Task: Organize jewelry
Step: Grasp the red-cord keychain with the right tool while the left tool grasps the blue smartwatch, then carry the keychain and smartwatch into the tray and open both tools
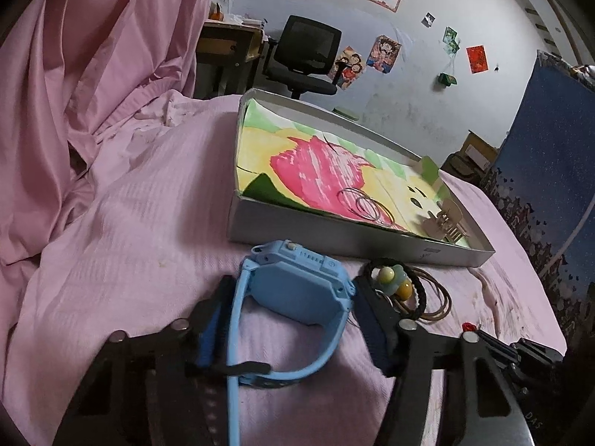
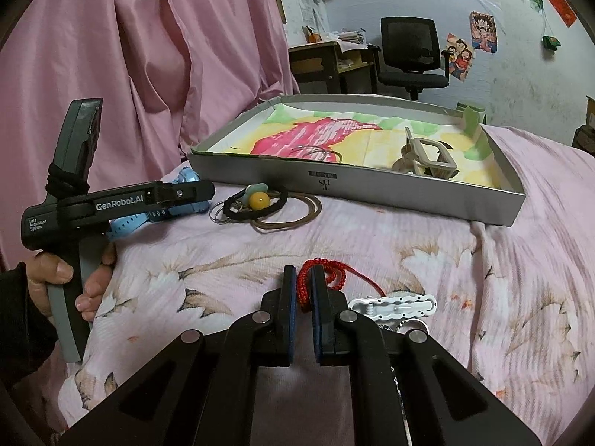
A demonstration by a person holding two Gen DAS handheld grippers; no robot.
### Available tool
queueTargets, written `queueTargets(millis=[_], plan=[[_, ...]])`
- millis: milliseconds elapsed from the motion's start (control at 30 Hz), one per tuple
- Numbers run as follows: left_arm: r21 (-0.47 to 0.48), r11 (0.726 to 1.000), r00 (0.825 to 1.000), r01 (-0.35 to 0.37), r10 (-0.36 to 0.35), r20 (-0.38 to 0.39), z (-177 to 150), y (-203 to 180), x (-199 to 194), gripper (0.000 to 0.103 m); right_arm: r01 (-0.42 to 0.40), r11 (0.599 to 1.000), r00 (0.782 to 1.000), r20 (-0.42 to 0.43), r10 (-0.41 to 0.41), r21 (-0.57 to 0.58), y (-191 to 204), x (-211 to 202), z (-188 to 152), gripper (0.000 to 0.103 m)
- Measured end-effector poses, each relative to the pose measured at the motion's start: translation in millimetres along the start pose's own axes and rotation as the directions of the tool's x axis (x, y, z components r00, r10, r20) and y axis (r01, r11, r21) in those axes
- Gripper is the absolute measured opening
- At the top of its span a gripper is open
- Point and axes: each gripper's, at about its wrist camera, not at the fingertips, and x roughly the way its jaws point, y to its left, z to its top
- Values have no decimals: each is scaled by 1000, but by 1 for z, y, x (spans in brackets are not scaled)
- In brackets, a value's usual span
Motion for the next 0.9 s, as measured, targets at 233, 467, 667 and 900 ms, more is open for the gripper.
queueTargets(millis=[233, 467, 667, 900], plan=[[9, 1000, 1000, 3, -4, 25, -8, -2, -11, 59, -4, 1000, 1000, 22, 4, -21, 3, -3, 0, 6], [36, 998, 992, -41, 36, 117, -27, -16, -42, 59, 0, 999, 994, 112, 6, -51, 8, -23, -1, 4], [37, 994, 975, -98, 89, 203, -36, -32, -68, 59, 20, 997, 976, 218, -2, -81, 14, -44, 0, 4], [49, 992, 945, -114, 93, 312, -31, -53, -93, 59, 3, 996, 937, 347, 26, -84, 15, -68, 8, 4]])
